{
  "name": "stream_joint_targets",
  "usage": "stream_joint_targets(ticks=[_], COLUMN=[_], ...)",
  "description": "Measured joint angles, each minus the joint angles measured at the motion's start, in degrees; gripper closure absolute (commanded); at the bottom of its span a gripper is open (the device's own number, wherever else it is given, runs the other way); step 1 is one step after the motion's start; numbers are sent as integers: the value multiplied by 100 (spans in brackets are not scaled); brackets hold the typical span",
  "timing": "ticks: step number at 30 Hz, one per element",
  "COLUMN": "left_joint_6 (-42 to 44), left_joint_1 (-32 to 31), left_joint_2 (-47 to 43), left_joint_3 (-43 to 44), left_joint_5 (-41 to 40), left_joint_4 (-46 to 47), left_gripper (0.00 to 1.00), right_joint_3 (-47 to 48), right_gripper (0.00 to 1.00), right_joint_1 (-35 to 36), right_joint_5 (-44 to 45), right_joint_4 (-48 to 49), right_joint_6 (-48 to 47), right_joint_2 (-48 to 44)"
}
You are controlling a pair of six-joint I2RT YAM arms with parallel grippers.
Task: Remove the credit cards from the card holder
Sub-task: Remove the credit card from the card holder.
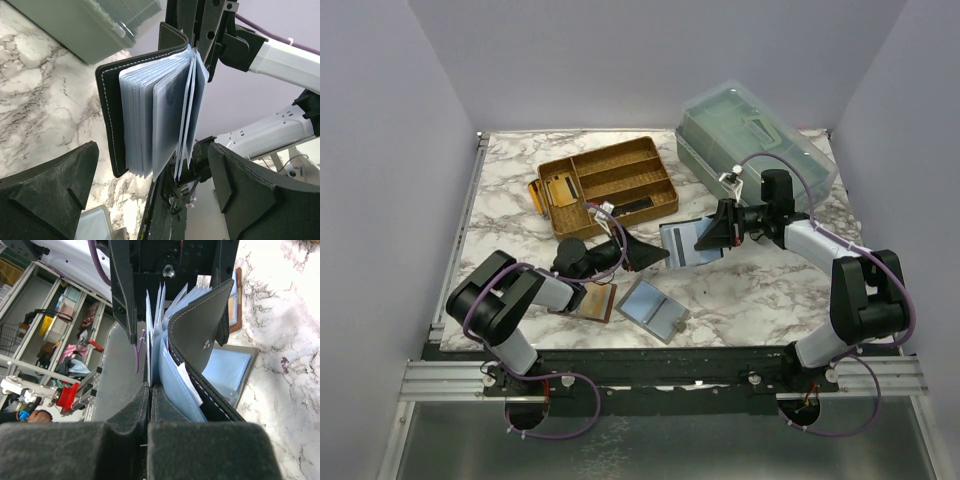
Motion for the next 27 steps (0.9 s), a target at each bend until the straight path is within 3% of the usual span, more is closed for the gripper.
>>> stream_joint_targets(ticks=[4,10,16,27], left_joint_6=[-46,-529,-807,-975], left_joint_1=[-79,-92,-87,-76], left_joint_2=[245,841,1036,855], left_joint_3=[136,251,330,304], left_joint_5=[107,328,446,476], left_joint_4=[146,568,575,551], left_gripper=[8,33,40,42], right_joint_3=[0,0,-2,-2], right_gripper=[100,100,100,100], right_joint_1=[0,0,-2,-20], right_joint_5=[-2,-7,-28,-131], right_joint_4=[44,48,48,76], right_joint_6=[37,59,61,66], right_joint_2=[0,0,0,0])
